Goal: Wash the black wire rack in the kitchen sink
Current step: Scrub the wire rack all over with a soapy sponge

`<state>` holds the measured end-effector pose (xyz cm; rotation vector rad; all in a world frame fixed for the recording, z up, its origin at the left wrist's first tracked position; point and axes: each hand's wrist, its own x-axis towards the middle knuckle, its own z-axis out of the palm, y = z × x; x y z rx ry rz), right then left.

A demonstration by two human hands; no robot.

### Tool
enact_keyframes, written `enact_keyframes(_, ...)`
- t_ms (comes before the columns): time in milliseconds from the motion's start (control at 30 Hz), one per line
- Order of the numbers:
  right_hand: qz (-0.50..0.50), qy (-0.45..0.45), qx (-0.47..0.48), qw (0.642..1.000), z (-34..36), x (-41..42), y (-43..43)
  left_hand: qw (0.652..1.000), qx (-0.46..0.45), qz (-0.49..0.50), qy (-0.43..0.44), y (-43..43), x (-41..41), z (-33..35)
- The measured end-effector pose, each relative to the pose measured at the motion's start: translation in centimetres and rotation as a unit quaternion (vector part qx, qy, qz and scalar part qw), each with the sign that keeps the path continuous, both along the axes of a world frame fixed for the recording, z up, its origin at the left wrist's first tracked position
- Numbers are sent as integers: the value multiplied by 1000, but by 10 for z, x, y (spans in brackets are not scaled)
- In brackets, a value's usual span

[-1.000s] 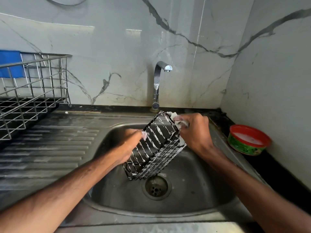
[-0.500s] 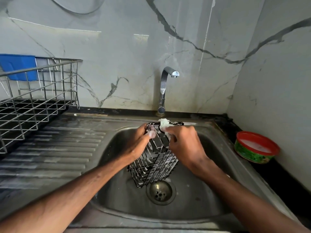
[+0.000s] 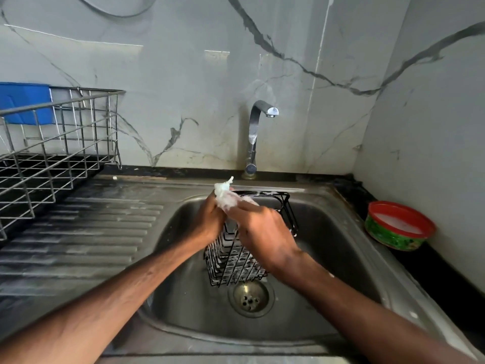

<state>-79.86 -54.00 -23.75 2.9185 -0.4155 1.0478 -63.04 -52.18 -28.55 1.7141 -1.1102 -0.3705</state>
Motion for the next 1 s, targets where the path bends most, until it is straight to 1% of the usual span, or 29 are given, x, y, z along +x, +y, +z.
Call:
enact_keyframes(33,-4,0,9,1000,0,-4,-7,1000,-8,6,-4,5,-3,7)
enact_keyframes(67,-14,-3,20,1000,-1,-9,-17,999,-29,8,-32,6,0,6)
enact_keyframes(100,-36,-8,34,999,-1,-15,-28,998,-21,7,-64,8,1,8)
enact_keyframes(167,-93,-22,77,992,1,-28,-53,990,34,23,-136,14,5,10)
enact_keyframes(233,-135,-62,101,984,3,-39,-73,976,72,39,-201,17,10,7)
enact_keyframes(267,-148,-73,112,980,2,-42,-78,975,73,38,-204,19,11,8)
enact_keyframes(333,-162,-80,149,972,0,-43,-81,979,63,45,-190,16,11,4)
enact_keyframes(400,-163,-73,170,969,-3,-40,-75,989,40,36,-140,10,14,4)
enact_keyframes(467,-149,-56,167,973,-5,-34,-64,998,10,9,-69,7,21,3)
enact_keyframes(533,-106,-59,146,982,-5,-28,-58,1000,-17,-8,-12,6,31,2)
enact_keyframes(600,-57,-72,123,988,-6,-22,-59,999,-35,-17,16,7,28,10)
enact_keyframes(667,-56,-91,131,986,-7,-17,-63,998,-44,-32,23,6,25,15)
enact_keyframes(767,-94,-139,227,959,-14,-20,-74,997,-58,-48,30,4,27,13)
enact_keyframes(833,-85,-166,315,930,-15,-25,-73,996,-65,-49,35,4,31,12)
enact_keyframes(900,-58,-178,385,904,-15,-29,-72,996,-70,-56,31,4,33,12)
enact_keyframes(933,-57,-191,420,885,-17,-29,-74,995,-73,-58,29,3,33,12)
enact_keyframes(1000,-86,-201,490,844,-26,-27,-85,995,-76,-58,30,3,33,13)
